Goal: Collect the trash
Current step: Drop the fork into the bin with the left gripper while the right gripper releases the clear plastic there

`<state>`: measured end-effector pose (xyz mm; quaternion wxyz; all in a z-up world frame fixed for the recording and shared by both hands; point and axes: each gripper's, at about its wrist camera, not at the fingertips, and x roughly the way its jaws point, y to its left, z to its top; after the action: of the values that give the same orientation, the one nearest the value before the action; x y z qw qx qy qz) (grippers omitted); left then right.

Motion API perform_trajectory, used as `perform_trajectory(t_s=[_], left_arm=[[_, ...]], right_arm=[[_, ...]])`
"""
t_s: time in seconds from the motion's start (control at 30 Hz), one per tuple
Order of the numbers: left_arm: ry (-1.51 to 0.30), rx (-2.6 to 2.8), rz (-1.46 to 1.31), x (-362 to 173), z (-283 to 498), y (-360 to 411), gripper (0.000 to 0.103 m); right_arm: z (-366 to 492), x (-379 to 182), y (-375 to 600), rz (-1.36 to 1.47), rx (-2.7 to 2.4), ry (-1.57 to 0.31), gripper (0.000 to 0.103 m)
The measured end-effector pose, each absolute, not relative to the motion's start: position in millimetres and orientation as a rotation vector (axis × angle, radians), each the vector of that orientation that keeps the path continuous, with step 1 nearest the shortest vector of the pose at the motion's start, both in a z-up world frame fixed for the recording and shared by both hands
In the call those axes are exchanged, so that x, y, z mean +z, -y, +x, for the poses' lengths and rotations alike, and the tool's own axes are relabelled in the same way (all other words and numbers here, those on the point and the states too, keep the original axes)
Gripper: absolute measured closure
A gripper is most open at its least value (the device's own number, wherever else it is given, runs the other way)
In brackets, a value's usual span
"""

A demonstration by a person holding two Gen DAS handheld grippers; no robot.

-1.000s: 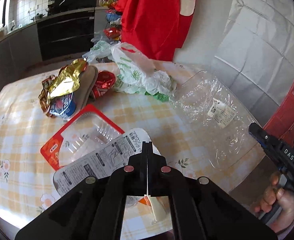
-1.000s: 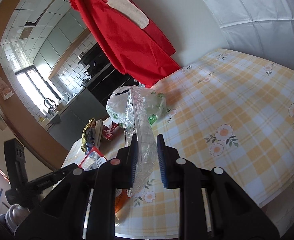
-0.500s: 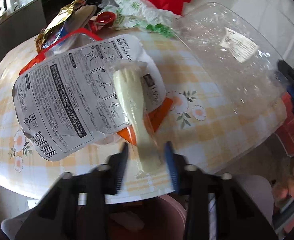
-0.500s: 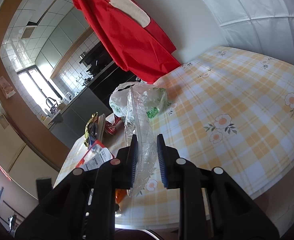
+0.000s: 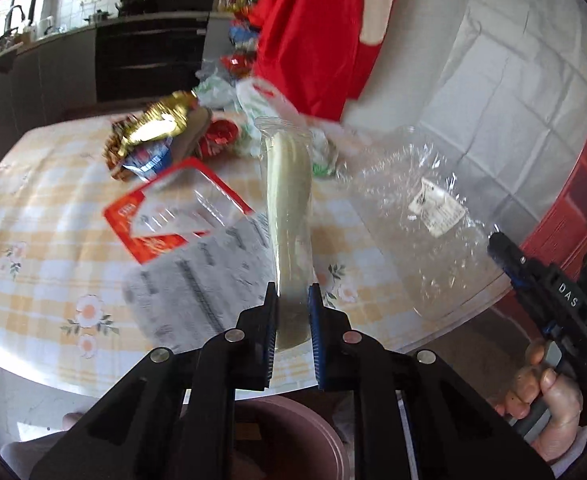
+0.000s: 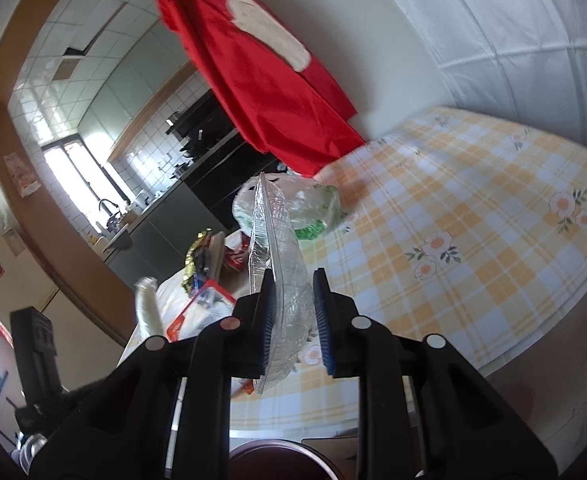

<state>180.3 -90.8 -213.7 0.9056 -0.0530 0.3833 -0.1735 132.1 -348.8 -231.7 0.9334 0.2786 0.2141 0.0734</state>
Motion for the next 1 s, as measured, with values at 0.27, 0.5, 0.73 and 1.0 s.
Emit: perform_trajectory(t_s=[0.27, 0.5, 0.73, 1.0], left_arm=[[-0.739, -0.292, -0.184, -205.2, 136.8, 34.6, 0.088], [-0.685, -0.231, -0.236, -195.4, 94.7, -14.5, 0.088], [-0.657, -0.185, -0.266, -195.1, 49.8, -47.7, 0.088], [-0.687, -0.163, -0.295, -214.2, 38.3, -63.7, 0.088]], right_arm=[[100.5, -208.1, 310.5, 0.456, 0.216, -0.452, 0.08], [66.2, -195.0, 269.3, 0.356, 0.298, -0.485, 0.08], [31.7, -198.4, 226.9, 0.238, 0.398, -0.569, 0.08], [27.2, -224.1, 197.6, 0.21, 0.483, -0.689, 0.073]])
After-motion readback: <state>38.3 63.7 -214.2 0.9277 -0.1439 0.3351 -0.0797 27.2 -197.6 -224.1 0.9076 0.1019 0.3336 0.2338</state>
